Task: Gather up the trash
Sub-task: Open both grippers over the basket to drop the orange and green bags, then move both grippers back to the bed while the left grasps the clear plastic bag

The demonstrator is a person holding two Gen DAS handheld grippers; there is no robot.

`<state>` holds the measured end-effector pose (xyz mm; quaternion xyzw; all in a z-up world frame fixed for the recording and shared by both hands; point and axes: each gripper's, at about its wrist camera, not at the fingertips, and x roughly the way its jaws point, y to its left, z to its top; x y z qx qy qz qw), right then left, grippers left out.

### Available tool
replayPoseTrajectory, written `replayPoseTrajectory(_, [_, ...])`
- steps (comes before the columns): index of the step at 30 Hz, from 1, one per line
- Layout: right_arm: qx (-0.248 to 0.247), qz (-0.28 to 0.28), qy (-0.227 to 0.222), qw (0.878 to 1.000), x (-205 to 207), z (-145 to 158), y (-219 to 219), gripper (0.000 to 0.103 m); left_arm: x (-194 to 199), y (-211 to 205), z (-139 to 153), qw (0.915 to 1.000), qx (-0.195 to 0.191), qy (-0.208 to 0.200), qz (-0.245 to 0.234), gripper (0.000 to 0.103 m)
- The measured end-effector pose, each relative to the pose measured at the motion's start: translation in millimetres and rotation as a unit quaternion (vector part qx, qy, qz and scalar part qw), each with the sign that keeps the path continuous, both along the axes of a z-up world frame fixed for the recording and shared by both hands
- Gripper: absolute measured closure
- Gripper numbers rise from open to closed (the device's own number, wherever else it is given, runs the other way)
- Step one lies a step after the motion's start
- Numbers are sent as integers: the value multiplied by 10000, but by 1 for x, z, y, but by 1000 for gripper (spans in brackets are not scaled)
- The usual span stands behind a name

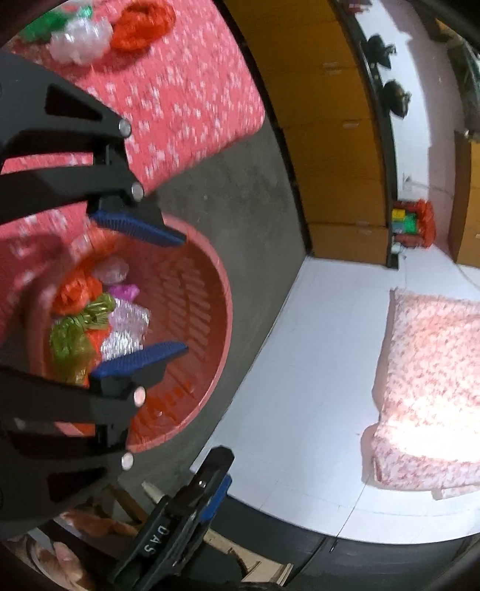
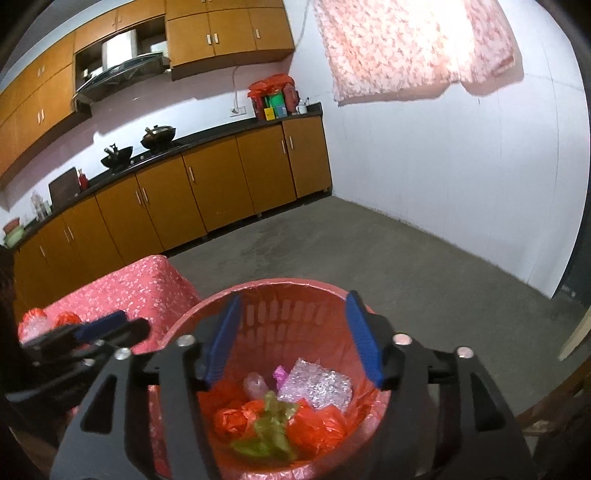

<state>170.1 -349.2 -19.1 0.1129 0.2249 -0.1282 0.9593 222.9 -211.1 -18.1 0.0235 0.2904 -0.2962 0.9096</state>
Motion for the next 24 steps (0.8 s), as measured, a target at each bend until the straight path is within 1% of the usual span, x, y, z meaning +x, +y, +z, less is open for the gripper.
replayPoseTrajectory(2, [-173, -4, -63, 9998, -4, 4, 10, 26, -9, 16, 5, 9997, 31, -131, 205, 37])
replayPoseTrajectory(3, [-213, -12, -90, 9997, -6, 7, 13, 23, -13, 24, 7, 9993, 53, -182, 309, 34])
replayPoseTrajectory(4, [-237, 0, -126, 9996, -7, 9, 19, 18, -16, 32, 9, 9988, 79, -239, 425, 29])
replayPoseTrajectory(5, [-227, 51, -169, 9996, -9, 11, 25, 12, -22, 44, 11, 9978, 107, -318, 579, 27])
replayPoseTrajectory(7, [-229, 118, -189, 9995, -8, 15, 37, 5, -32, 65, 13, 9953, 153, -441, 849, 18])
replayPoseTrajectory(10, [-269, 308, 15, 9992, 0, 16, 62, 4, -47, 102, 13, 9897, 254, -565, 1292, 12])
replayPoseTrajectory(13, [-319, 583, 165, 9977, 7, 16, 94, 4, -63, 140, 10, 9802, 489, -731, 1775, 9])
replayPoseTrajectory(15, [-335, 807, 147, 9961, 10, 14, 118, 4, -69, 168, 6, 9704, 684, -770, 2182, 9])
replayPoseTrajectory(18, [-269, 1083, 117, 9937, 14, 12, 146, 4, -73, 199, -1, 9587, 812, -760, 2617, 9])
replayPoseTrajectory(20, [-209, 1201, 125, 9925, 17, 11, 162, 4, -71, 219, -9, 9507, 878, -673, 2896, 9])
replayPoseTrajectory(23, [-177, 1329, 159, 9908, 19, 7, 181, 4, -65, 237, -20, 9468, 856, -469, 3068, 9])
replayPoseTrajectory(24, [-194, 1363, 179, 9903, 20, 6, 186, 4, -62, 239, -21, 9464, 864, -430, 3081, 11])
